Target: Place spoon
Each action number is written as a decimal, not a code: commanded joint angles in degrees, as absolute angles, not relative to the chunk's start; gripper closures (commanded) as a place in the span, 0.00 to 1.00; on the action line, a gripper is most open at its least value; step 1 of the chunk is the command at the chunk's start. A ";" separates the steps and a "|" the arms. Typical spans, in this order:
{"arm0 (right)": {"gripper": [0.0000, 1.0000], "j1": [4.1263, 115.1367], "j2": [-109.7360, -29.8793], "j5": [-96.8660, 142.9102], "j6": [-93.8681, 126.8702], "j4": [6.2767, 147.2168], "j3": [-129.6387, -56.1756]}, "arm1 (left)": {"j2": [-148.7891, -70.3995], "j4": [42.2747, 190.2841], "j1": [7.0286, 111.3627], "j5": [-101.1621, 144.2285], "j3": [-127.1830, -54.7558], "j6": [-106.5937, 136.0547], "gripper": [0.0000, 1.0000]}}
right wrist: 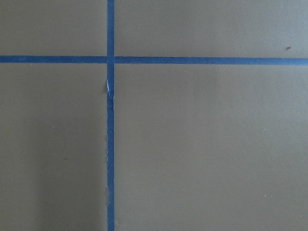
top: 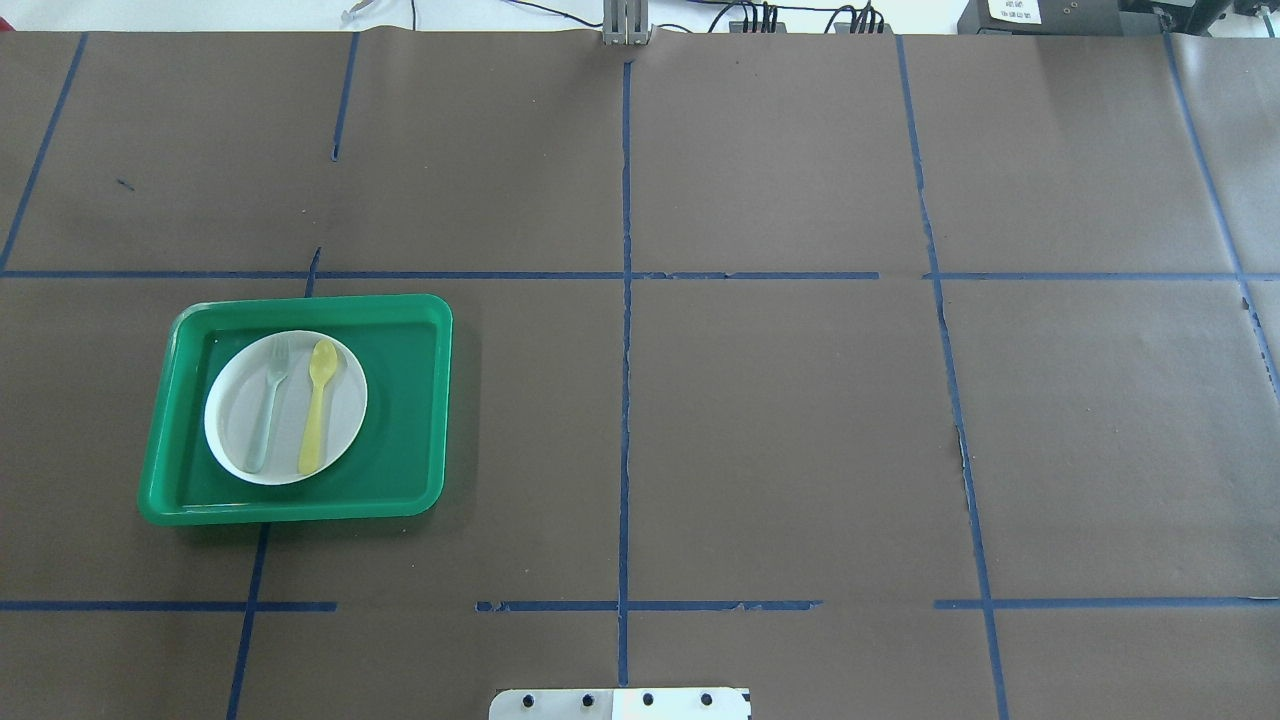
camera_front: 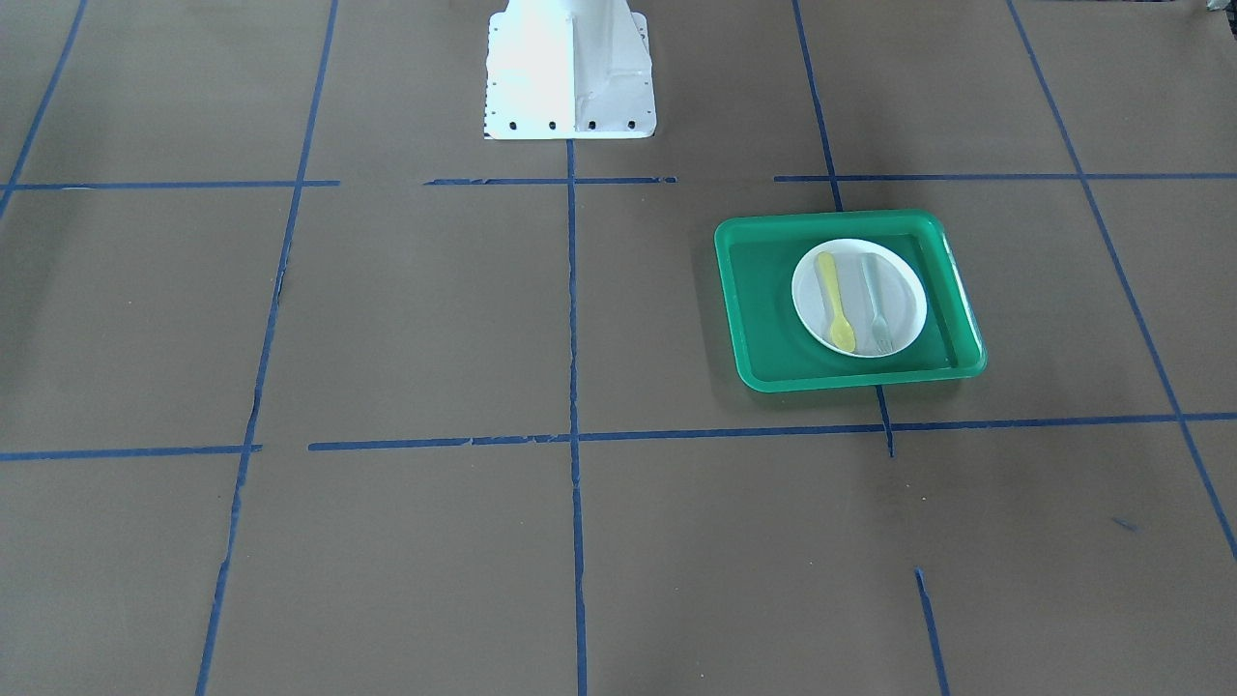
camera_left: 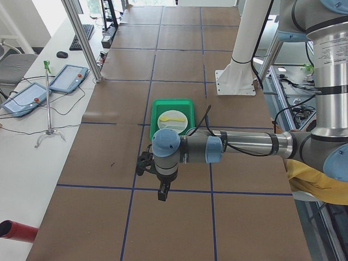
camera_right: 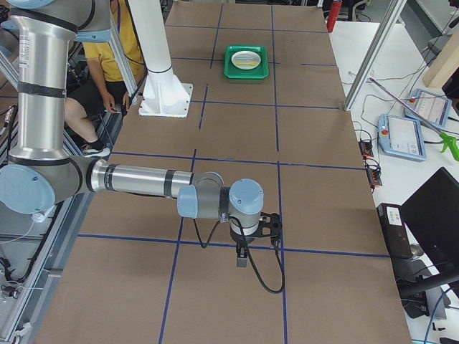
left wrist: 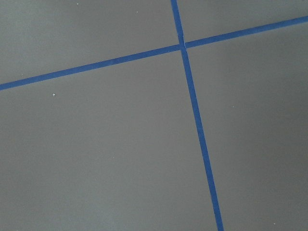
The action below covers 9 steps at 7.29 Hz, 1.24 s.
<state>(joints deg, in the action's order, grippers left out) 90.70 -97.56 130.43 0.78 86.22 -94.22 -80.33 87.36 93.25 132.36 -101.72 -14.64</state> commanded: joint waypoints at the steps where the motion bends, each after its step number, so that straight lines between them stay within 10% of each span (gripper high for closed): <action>1: 0.00 90.70 -97.56 130.43 0.79 86.22 -94.22 | -80.33 87.36 93.25 132.36 -101.25 -14.85 0.00; 5: 0.00 90.70 -97.56 130.43 0.79 86.22 -94.22 | -81.73 91.83 88.81 139.40 -111.67 0.93 0.00; 9: 0.00 90.70 -97.56 130.43 0.79 86.22 -94.22 | -85.75 113.63 58.61 123.25 -114.00 47.90 0.00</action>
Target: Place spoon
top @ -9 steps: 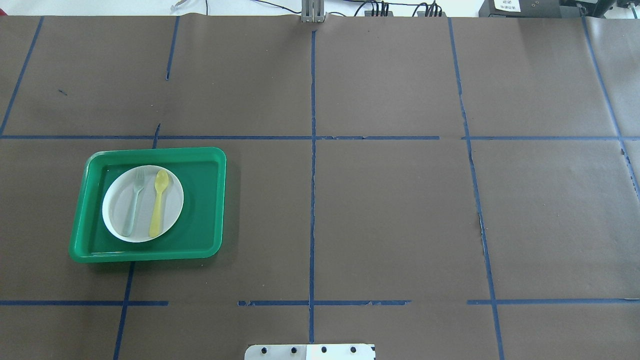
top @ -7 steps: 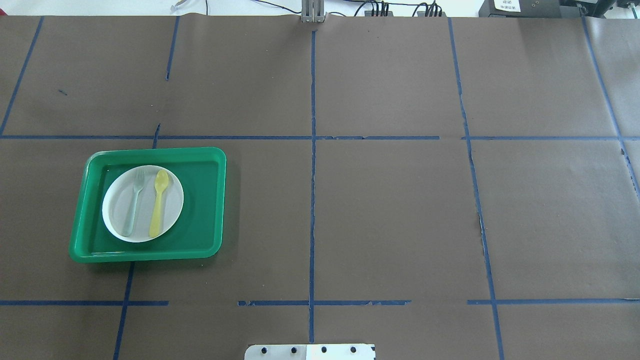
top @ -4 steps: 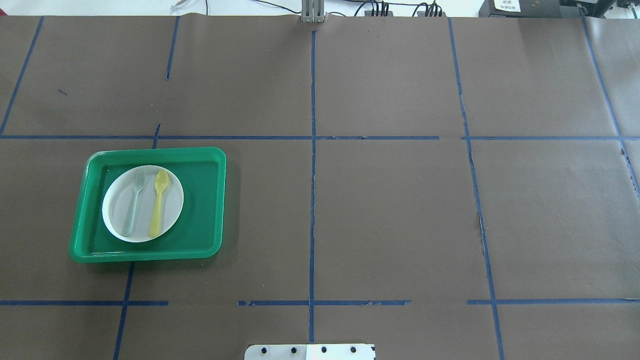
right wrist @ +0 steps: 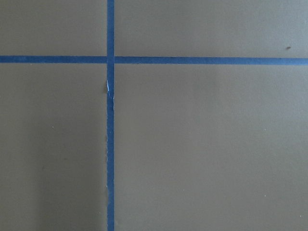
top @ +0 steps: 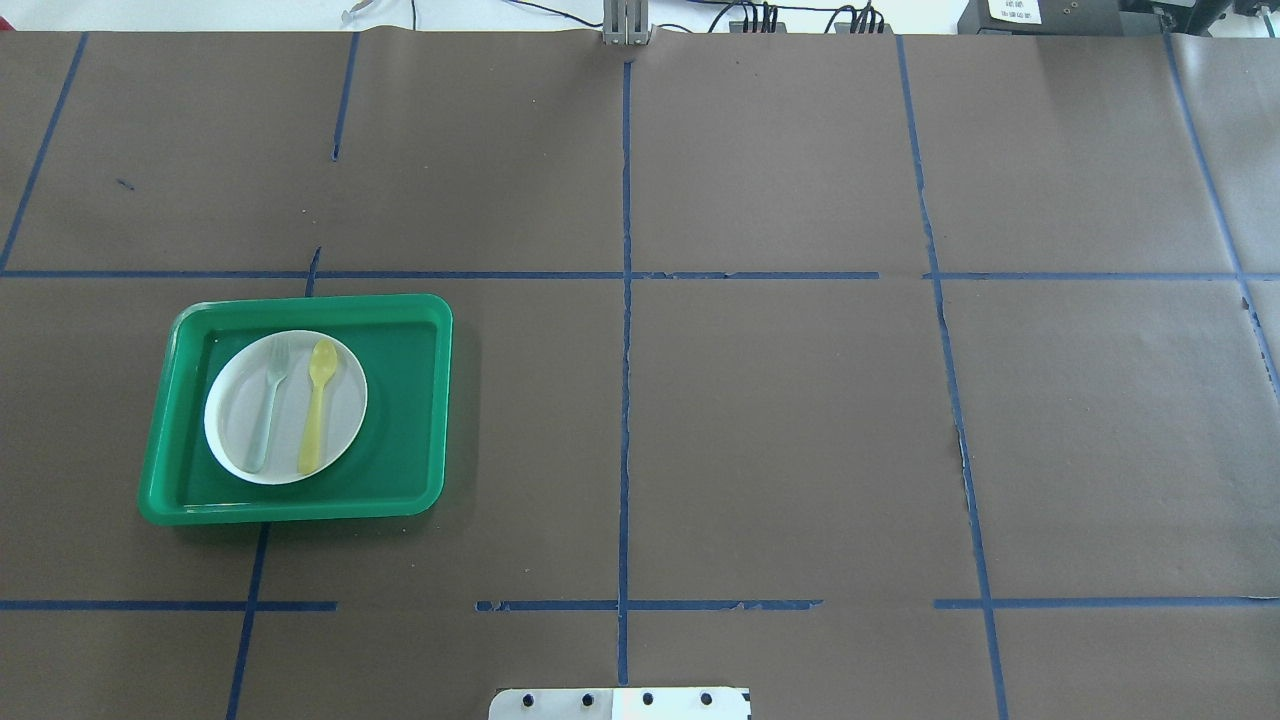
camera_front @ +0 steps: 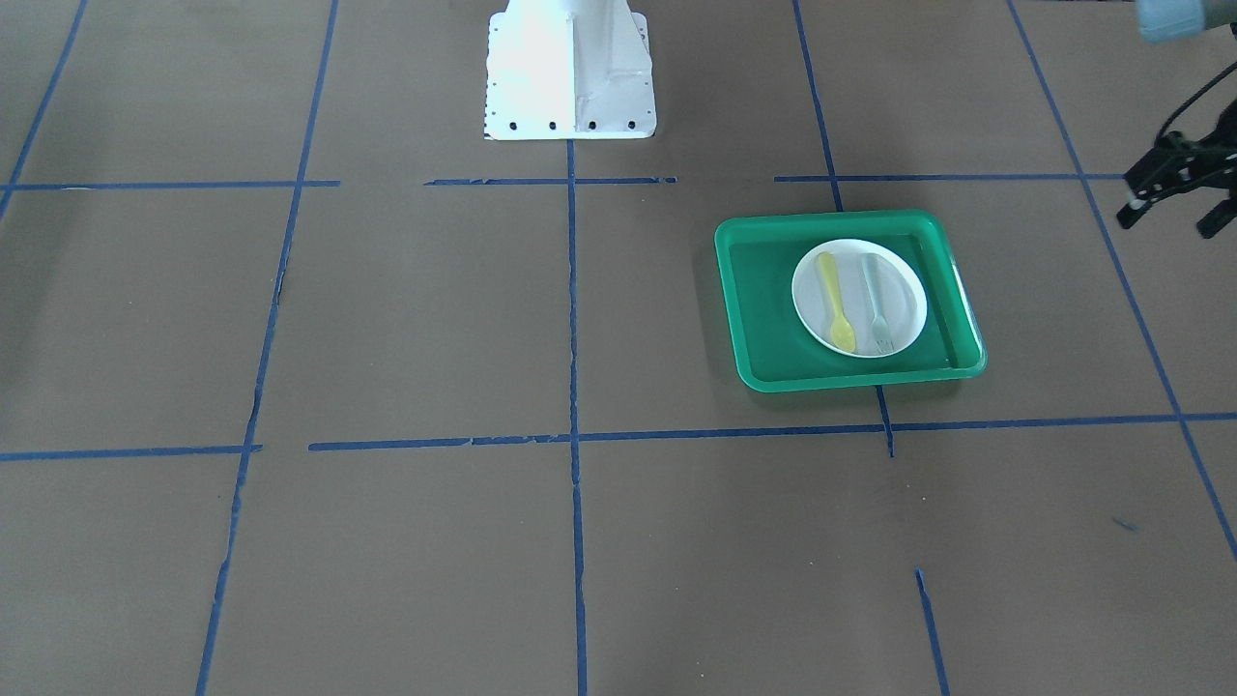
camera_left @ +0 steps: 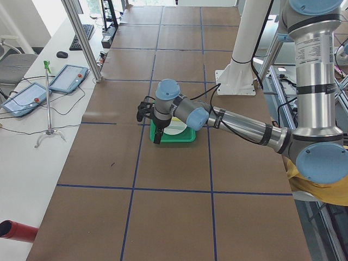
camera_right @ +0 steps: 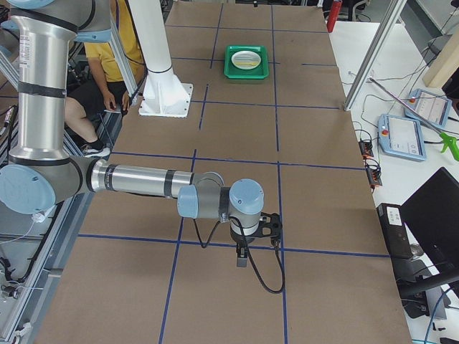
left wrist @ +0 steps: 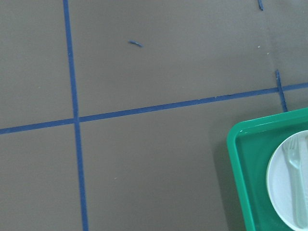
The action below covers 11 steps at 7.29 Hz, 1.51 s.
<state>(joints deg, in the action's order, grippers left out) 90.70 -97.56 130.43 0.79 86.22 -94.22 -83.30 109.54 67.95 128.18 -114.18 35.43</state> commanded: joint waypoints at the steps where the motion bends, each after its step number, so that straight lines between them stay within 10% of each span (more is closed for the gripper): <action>1: 0.00 90.70 -97.56 130.43 0.79 86.22 -94.22 | -90.13 113.64 52.27 120.09 -112.60 54.95 0.00; 4: 0.00 90.70 -97.56 130.43 0.79 86.22 -94.22 | -100.10 113.64 43.62 113.05 -103.11 63.89 0.06; 6: 0.00 90.70 -97.56 130.43 0.79 86.22 -94.22 | -100.28 113.64 41.32 112.85 -102.92 63.98 0.35; 11: 0.00 90.70 -97.56 130.43 0.79 86.22 -94.22 | -100.28 113.64 37.71 112.94 -100.81 64.34 0.44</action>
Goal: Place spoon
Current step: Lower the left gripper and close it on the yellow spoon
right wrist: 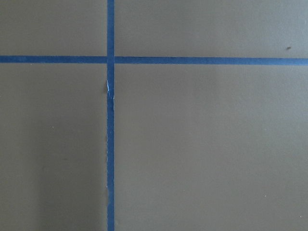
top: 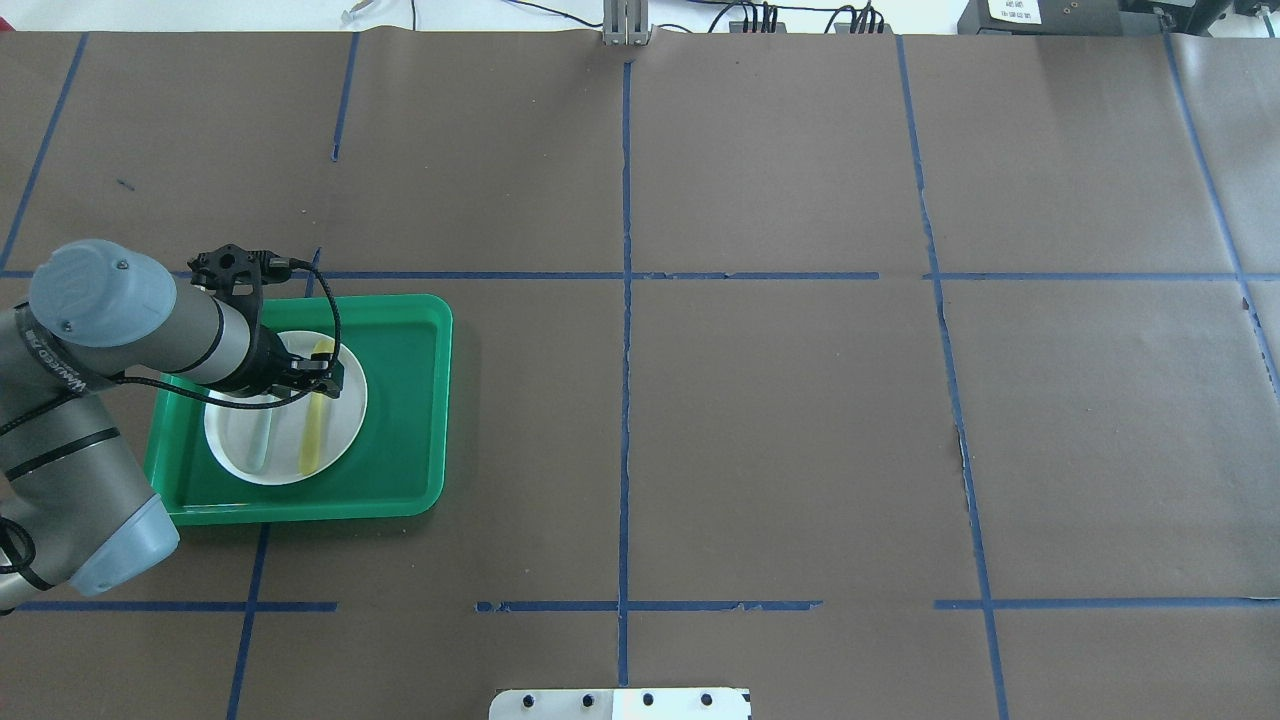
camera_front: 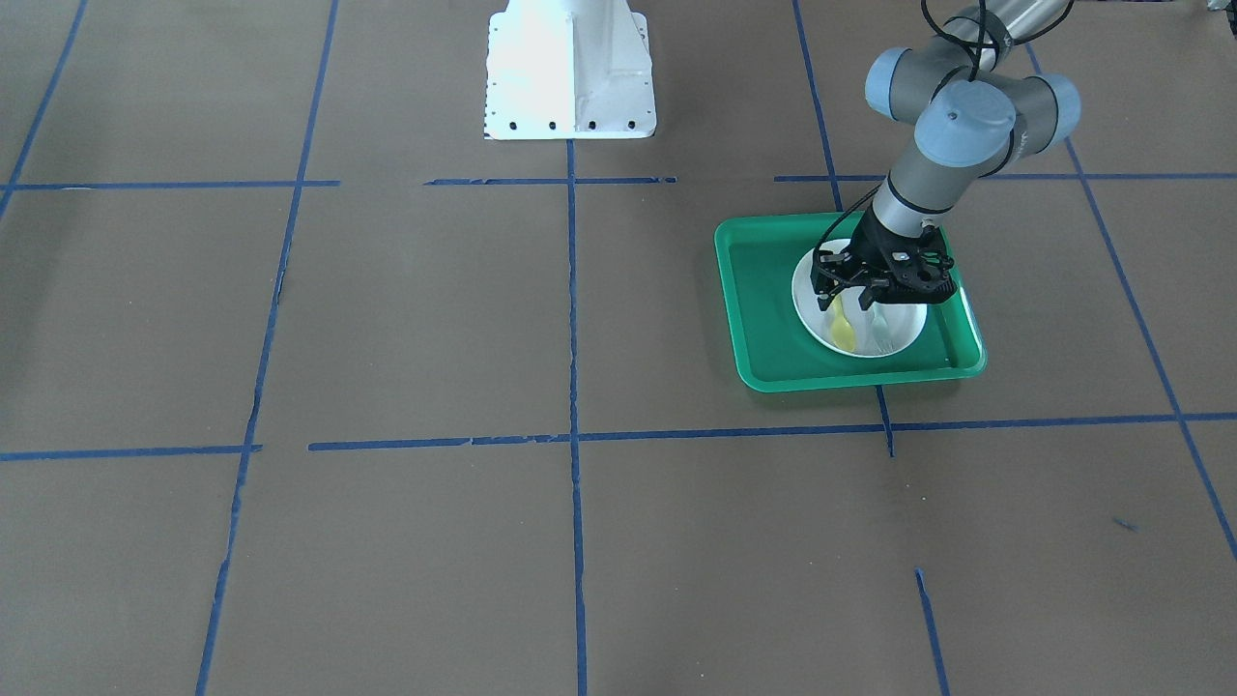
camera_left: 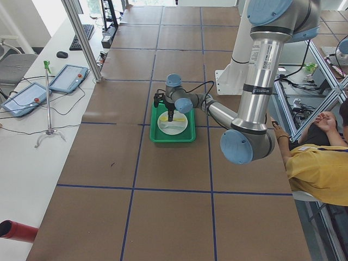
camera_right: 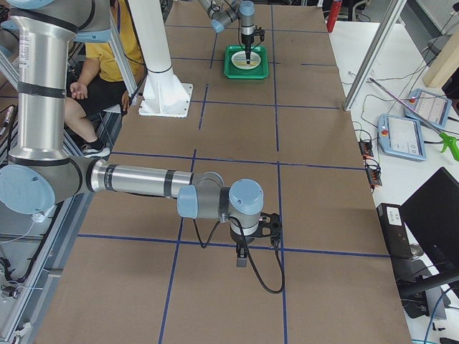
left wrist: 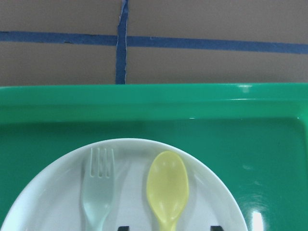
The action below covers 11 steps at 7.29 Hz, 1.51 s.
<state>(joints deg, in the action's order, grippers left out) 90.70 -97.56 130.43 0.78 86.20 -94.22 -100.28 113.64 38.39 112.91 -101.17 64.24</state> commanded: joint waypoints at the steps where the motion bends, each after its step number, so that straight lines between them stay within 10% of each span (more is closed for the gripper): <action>1: 0.00 90.70 -97.56 130.43 0.79 86.22 -94.22 | -100.28 113.64 37.62 112.94 -100.72 64.34 0.49; 5: 0.00 90.70 -97.56 130.43 0.79 86.22 -94.22 | -100.20 113.64 37.27 112.94 -100.28 64.51 0.53; 7: 0.00 90.70 -97.56 130.43 0.79 86.22 -94.22 | -100.28 113.64 37.27 113.38 -100.63 64.42 1.00; 11: 0.00 90.70 -97.56 130.43 0.79 86.13 -94.22 | -99.93 111.20 38.32 113.29 -105.80 64.42 1.00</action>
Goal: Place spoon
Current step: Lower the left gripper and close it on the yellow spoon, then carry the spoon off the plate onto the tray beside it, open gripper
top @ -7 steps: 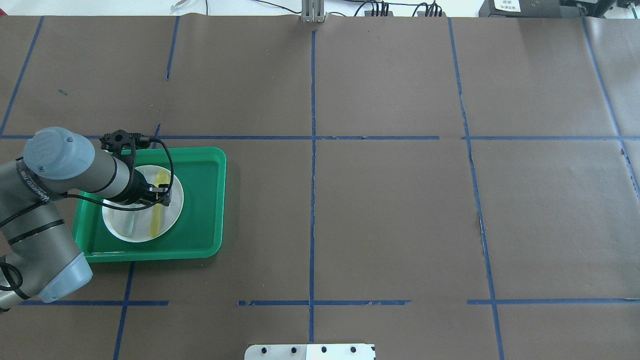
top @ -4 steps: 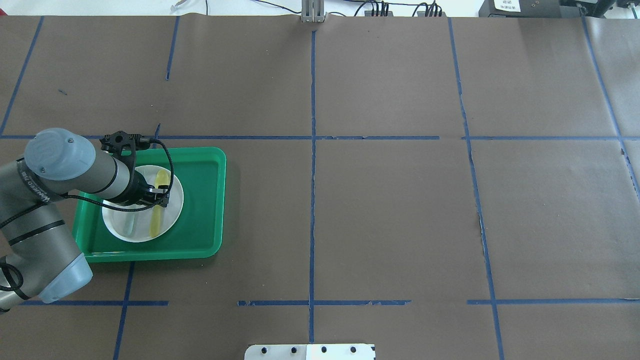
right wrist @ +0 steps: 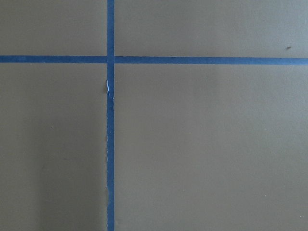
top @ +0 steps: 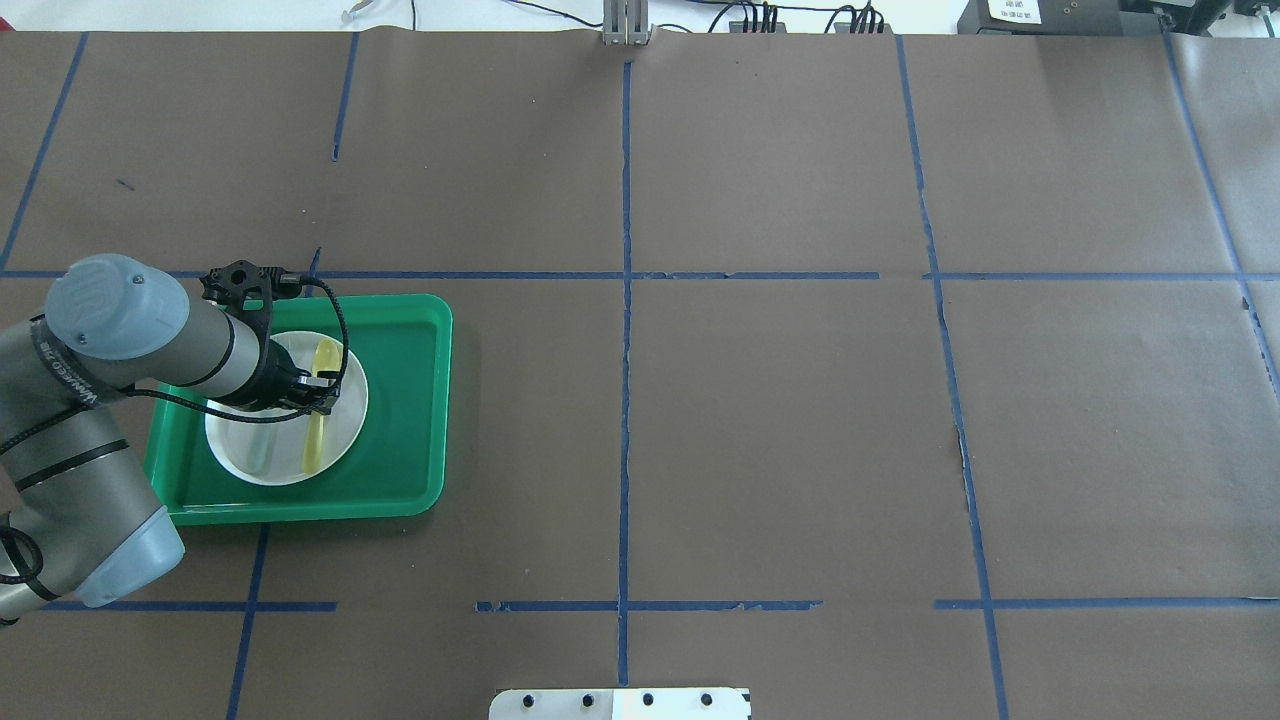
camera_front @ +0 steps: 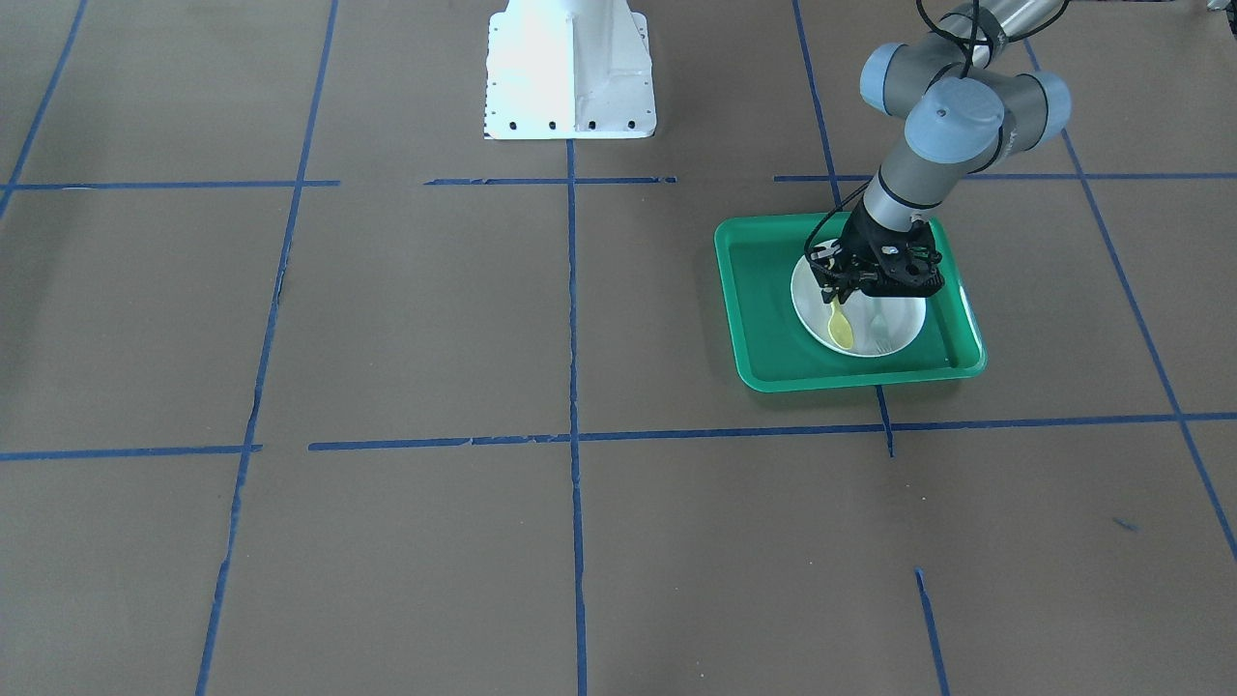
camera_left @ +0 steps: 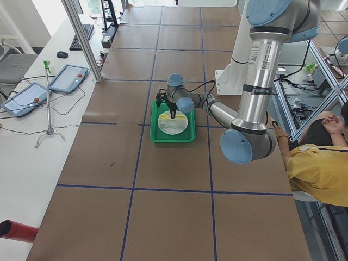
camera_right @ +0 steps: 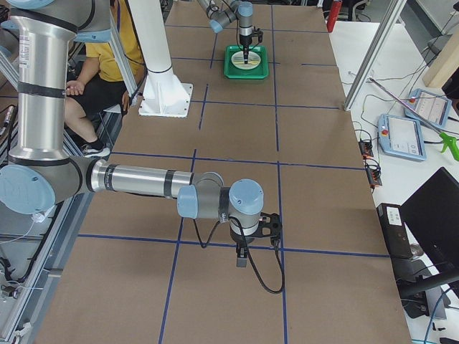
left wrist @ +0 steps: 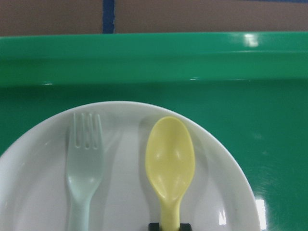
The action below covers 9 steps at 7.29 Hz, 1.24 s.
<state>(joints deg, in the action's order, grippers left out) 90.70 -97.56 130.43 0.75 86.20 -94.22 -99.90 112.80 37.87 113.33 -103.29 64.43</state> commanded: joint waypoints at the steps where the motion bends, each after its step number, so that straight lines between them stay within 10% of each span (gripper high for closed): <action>1: 0.00 90.70 -97.56 130.43 0.79 86.22 -94.22 | -100.80 106.83 38.15 113.20 -107.73 65.73 1.00; 6: 0.00 90.70 -97.56 130.43 0.79 86.22 -94.22 | -109.25 104.15 33.75 109.34 -101.25 73.22 0.95; 7: 0.00 90.70 -97.56 130.43 0.79 86.22 -94.22 | -109.07 104.24 33.75 109.25 -101.51 73.13 0.01; 9: 0.00 90.70 -97.56 130.43 0.79 86.22 -94.22 | -108.38 103.97 34.62 110.03 -103.52 73.04 0.00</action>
<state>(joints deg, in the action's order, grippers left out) 90.70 -97.56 130.43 0.79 86.22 -94.22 -108.90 104.05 34.03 109.59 -102.20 73.27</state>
